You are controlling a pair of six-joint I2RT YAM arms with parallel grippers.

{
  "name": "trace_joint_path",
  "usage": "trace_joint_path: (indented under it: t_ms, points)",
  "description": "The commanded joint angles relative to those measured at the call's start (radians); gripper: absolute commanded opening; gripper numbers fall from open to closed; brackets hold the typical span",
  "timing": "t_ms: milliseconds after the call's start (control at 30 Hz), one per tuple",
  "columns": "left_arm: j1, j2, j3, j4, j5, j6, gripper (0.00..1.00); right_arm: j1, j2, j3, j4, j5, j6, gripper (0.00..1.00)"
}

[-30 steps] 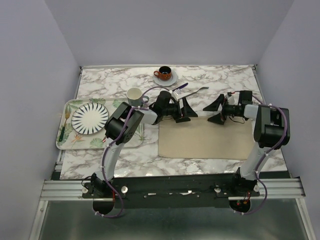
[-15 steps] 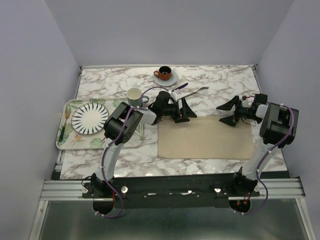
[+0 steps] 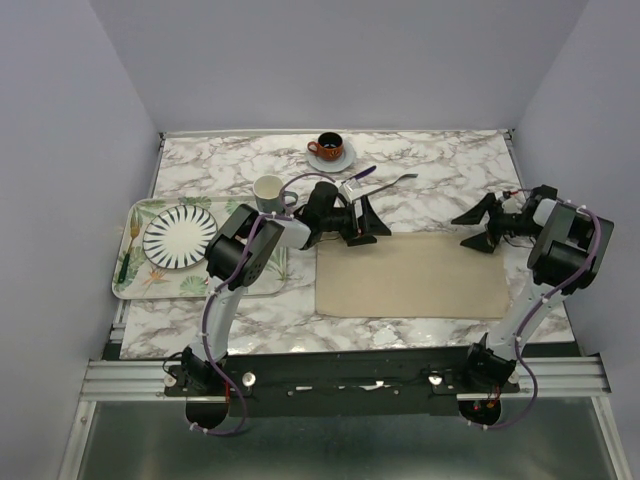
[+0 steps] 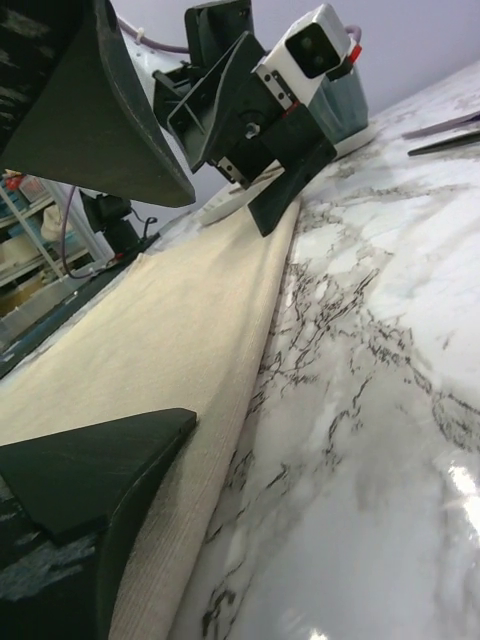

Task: Fold the napkin into a case and place the utensils inside
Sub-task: Smooth out the rectangle-folded napkin at the center of the board.

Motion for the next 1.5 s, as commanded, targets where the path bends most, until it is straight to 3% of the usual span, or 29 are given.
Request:
trace_joint_path:
  t_ms: [0,200,300,433,500,667,867,1100,1467]
  points:
    - [0.015,-0.004,-0.032,-0.116,-0.020,0.057,0.99,-0.034,0.021,0.021,-0.102,0.128,-0.120,0.89]
    - [0.020,-0.029,-0.035,-0.117,-0.015,0.086,0.99,-0.056,-0.029,0.023,-0.106,0.163,-0.131,0.82]
    - [0.017,-0.058,-0.017,-0.116,-0.008,0.129,0.99,-0.056,-0.089,0.002,-0.100,0.104,-0.157,0.72]
    - [-0.009,-0.102,0.012,-0.117,-0.009,0.171,0.98,-0.031,-0.172,-0.064,-0.102,0.057,-0.190,0.51]
    - [-0.026,-0.115,0.026,-0.116,-0.014,0.180,0.94,-0.021,-0.201,-0.086,-0.083,0.066,-0.227,0.45]
    - [-0.032,-0.084,0.048,-0.110,-0.023,0.171,0.67,-0.005,-0.246,-0.112,-0.005,0.126,-0.203,0.22]
    - [-0.006,-0.070,0.017,-0.136,-0.069,0.157,0.56,0.059,-0.258,-0.104,0.029,0.404,-0.201,0.04]
    - [0.030,-0.085,-0.021,-0.223,-0.110,0.229,0.54,0.100,-0.256,-0.083,0.062,0.655,-0.311,0.01]
    - [0.040,-0.174,-0.020,-0.462,-0.290,0.410,0.54,0.122,-0.206,-0.084,0.064,0.820,-0.411,0.01]
